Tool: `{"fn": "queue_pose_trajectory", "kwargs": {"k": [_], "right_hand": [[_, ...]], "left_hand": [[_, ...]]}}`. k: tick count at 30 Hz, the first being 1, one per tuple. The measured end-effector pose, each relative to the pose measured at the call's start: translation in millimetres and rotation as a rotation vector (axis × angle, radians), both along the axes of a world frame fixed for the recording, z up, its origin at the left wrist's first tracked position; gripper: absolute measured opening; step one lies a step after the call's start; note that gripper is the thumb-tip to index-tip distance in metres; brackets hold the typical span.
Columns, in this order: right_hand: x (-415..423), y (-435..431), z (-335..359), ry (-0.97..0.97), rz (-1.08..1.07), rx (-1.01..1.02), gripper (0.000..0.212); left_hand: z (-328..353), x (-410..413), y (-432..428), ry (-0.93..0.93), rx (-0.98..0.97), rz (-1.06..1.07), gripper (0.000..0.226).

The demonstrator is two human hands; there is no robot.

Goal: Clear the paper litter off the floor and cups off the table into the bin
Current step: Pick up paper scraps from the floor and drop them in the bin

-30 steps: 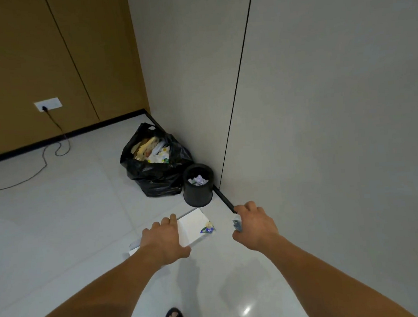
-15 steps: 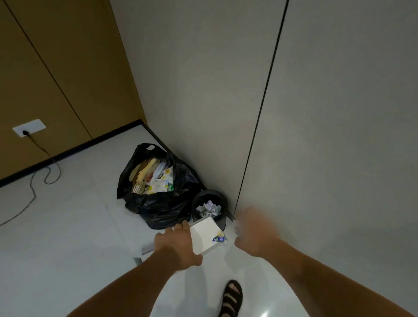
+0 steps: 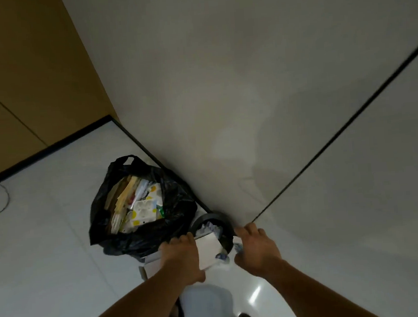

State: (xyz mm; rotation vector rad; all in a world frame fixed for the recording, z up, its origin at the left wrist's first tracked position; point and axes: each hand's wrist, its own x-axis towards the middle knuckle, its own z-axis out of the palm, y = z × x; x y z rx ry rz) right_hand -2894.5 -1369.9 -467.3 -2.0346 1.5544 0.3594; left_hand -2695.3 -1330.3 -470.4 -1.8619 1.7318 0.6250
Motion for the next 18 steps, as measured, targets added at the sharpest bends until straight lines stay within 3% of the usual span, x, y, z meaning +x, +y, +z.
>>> {"fn": "queue_pose_trajectory", "kwargs": {"k": [8,13,18], "right_hand": [[41.3,-71.4,-151.8,-0.018,-0.272,0.128,0.068],[47.1,-93.3,-258.9,-0.021,-0.332,0.136,0.063],[42.6,-103.2,-340.5,-0.072,-0.375,0.130,0.067]], "left_hand": [[-154.2,29.6,-104.2,-0.022,0.083,-0.203,0.104],[-251.0,14.1,-145.1,-0.063,0.118,-0.248,0.100],[-323.3,-7.1,-165.1,-0.092,0.115,-0.299,0.110]]}}
